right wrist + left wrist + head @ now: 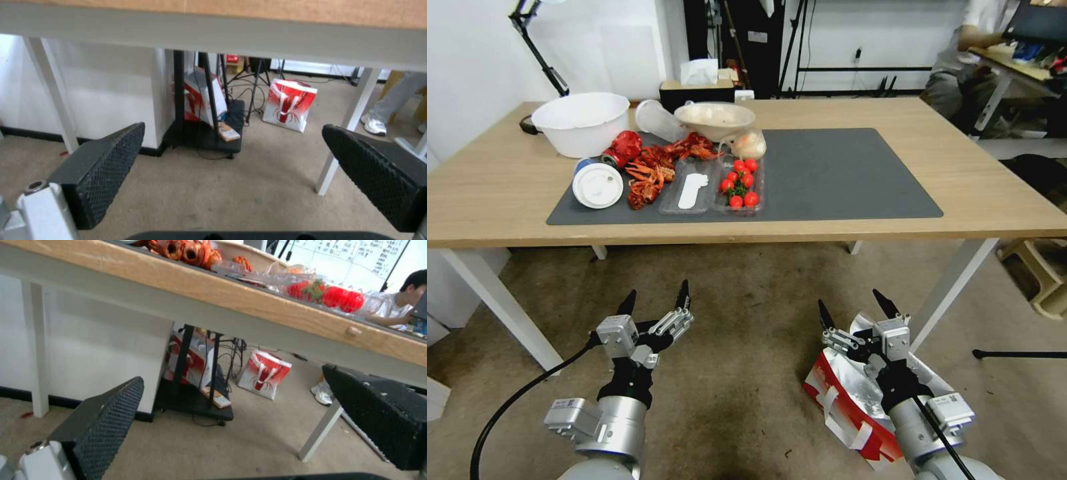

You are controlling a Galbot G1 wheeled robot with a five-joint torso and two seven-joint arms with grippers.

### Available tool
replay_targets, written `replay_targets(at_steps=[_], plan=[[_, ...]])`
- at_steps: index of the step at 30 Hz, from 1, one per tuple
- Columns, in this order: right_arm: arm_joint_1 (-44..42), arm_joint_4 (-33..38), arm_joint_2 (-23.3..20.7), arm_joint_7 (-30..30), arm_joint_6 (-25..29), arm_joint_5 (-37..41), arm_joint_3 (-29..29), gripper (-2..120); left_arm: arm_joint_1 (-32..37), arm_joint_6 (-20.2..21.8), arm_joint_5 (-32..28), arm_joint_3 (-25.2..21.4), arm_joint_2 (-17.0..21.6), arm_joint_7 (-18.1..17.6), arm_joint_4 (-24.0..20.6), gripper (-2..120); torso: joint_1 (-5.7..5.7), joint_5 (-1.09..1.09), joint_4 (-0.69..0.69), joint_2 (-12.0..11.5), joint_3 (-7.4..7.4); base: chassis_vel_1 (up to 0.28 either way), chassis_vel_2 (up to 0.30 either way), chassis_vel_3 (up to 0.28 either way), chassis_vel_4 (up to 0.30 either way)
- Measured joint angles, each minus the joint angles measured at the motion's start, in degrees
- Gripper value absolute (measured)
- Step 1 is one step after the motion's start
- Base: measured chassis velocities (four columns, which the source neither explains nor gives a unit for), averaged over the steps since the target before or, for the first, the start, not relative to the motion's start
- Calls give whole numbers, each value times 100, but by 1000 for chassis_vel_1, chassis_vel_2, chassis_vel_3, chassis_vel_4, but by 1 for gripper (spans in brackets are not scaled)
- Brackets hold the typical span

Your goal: Pick up the food delivery bag from the floor and place it on the table.

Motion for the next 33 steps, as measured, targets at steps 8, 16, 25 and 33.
replay_targets(at_steps=[8,16,25,33], plan=[[35,-69,-1,0,-2,-12,1,100,-22,-13,-12,-20,14,0,31,100,-69,0,0,-183,-115,0,0,0,0],[45,-143,9,-33,25,-54,-6,100,-12,-9,-2,-23,25,-2,35,100,-139,0,0,-372,-233,0,0,0,0],[24,-163,-8,-42,63,-65,-6,100,-6,-11,28,-28,15,-17,36,100,-212,0,0,-584,-371,0,0,0,0],[25,-192,-10,-44,72,-80,-19,100,-2,-23,28,-27,6,-21,40,100,-271,0,0,-751,-479,0,0,0,0]])
